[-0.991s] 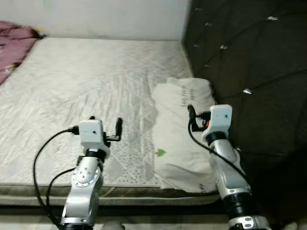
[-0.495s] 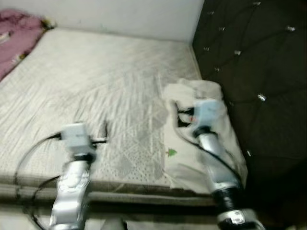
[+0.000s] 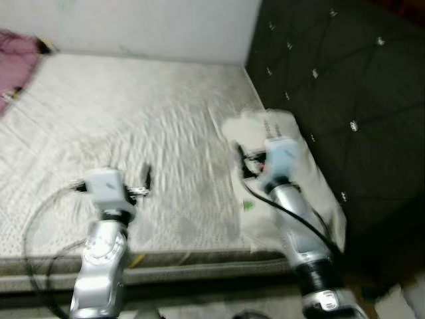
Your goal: Clean up the room
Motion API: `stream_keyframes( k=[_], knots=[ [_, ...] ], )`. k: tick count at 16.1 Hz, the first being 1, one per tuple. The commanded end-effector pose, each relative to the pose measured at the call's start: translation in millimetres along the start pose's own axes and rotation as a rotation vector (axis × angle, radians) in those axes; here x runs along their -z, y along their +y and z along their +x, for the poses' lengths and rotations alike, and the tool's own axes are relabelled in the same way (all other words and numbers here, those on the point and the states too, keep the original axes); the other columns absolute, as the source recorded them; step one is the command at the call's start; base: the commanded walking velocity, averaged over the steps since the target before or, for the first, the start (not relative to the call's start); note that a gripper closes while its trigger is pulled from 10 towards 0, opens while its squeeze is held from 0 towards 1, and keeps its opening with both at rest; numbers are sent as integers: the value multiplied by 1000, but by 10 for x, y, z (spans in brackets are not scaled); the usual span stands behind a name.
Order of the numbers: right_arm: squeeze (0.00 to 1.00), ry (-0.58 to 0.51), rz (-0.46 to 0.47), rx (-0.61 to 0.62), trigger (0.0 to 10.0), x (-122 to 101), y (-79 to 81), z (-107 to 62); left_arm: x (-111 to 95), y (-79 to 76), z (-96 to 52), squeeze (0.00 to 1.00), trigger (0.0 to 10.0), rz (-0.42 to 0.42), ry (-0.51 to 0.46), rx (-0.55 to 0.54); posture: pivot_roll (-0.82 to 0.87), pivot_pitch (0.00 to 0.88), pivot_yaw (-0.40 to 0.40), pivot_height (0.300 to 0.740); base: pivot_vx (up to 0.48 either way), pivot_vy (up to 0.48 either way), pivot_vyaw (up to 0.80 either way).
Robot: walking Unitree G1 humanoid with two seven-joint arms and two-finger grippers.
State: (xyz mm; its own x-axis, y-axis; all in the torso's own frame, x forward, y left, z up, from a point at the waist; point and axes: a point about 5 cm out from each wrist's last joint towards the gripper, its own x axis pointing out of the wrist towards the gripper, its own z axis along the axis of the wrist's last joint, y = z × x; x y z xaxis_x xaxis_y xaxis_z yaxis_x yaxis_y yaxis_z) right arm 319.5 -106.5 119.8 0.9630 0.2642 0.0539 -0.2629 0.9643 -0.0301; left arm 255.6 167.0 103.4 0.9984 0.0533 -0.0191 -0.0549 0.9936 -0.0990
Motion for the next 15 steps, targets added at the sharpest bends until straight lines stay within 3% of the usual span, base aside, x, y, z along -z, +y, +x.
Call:
stream_keyframes(
  k=[1,3,6,15],
  knots=[
    [0,8,-10,24,10000,-15,-114,5,-14,-101,21,0,10000,-22,0,23,38,0,-84,740,0,480,0],
    [0,10,-6,19,10000,-13,-108,12,-19,-99,22,0,10000,-24,-3,21,38,0,-85,740,0,480,0],
    [0,15,-2,12,10000,-18,-98,24,-22,-98,25,0,10000,-32,0,19,35,0,-86,740,0,480,-704],
    [0,22,-7,6,10000,-10,-106,30,-22,-99,28,0,10000,-40,-3,14,28,0,-86,740,0,480,0]
  ],
)
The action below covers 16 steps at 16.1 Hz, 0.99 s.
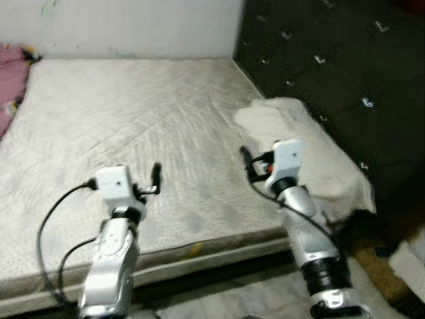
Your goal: Clean up the room
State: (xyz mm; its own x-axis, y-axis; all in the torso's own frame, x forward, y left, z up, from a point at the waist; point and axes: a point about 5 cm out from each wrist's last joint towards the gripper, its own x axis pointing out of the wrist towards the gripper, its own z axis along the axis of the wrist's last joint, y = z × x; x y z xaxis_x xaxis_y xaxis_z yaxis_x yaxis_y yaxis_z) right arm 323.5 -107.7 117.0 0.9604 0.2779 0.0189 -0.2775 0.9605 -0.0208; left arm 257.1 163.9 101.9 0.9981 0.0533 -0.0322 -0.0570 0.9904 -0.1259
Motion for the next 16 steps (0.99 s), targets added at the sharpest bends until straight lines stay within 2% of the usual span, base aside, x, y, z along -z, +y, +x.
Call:
stream_keyframes(
  k=[1,16],
  knots=[
    [0,-12,-16,22,10000,-41,-89,-4,-38,-70,15,0,10000,-14,-15,16,28,0,-86,740,0,480,0],
    [0,-16,-61,-9,10000,-51,-48,23,-43,-63,26,0,10000,-9,-16,11,32,0,-88,740,0,480,0]
  ],
)
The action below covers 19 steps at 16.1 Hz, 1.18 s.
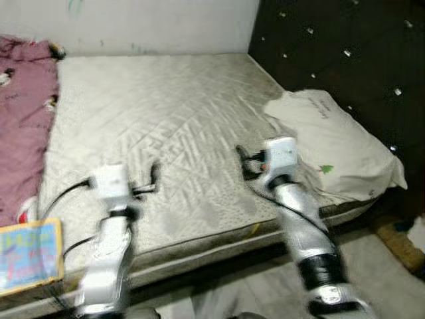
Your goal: Clean up the room
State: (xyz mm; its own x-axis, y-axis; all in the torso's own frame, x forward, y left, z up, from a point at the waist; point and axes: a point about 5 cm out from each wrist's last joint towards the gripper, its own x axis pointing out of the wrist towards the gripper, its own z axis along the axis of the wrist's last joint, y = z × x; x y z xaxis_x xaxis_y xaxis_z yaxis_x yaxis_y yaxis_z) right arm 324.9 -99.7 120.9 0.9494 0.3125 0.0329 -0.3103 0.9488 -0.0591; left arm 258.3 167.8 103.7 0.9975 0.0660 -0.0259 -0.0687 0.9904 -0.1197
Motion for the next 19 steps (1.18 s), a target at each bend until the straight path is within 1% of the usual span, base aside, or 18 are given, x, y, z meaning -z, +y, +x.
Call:
stream_keyframes(
  k=[1,12,16,19],
  knots=[
    [0,1,-24,26,10000,-8,-118,-16,-20,-97,10,0,10000,-15,-9,22,32,0,-88,740,0,480,0],
    [0,-8,-41,9,10000,-21,-97,10,-20,-96,26,0,10000,-12,-12,10,35,0,-91,740,0,480,0],
    [0,-11,-43,7,10000,-27,-82,21,-28,-83,39,0,10000,-10,-12,7,33,0,-90,740,0,480,619],
    [0,-12,-40,11,10000,-28,-92,27,-39,-64,40,0,10000,-8,-19,-8,33,0,-90,740,0,480,0]
  ],
)
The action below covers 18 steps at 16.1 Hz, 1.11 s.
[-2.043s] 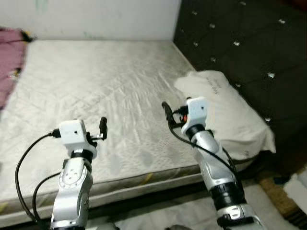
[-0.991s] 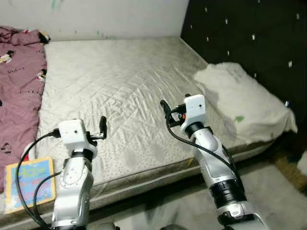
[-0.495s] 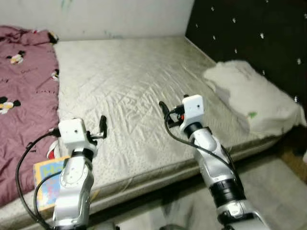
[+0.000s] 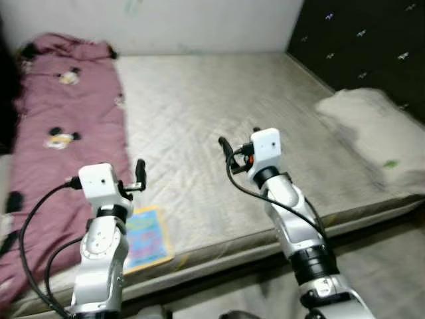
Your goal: Clean up the room
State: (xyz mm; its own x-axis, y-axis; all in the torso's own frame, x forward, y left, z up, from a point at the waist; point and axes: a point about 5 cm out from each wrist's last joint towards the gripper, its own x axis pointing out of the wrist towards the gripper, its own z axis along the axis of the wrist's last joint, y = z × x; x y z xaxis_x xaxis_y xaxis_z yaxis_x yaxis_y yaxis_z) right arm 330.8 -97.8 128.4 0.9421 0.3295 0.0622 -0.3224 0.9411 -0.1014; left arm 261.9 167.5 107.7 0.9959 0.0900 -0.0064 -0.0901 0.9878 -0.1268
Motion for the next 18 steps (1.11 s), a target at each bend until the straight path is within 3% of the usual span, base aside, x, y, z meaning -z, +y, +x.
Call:
stream_keyframes(
  k=[1,4,18],
  knots=[
    [0,19,2,26,10000,47,-81,-39,0,-52,3,0,10000,0,3,11,36,0,-89,740,0,480,0],
    [0,6,-8,5,10000,39,-30,-44,-3,-36,1,0,10000,5,2,3,38,0,-86,740,0,480,531],
    [0,9,39,32,10000,58,-38,-59,-29,18,-29,0,10000,-18,-26,-43,35,0,-74,740,0,0,0]
  ],
)
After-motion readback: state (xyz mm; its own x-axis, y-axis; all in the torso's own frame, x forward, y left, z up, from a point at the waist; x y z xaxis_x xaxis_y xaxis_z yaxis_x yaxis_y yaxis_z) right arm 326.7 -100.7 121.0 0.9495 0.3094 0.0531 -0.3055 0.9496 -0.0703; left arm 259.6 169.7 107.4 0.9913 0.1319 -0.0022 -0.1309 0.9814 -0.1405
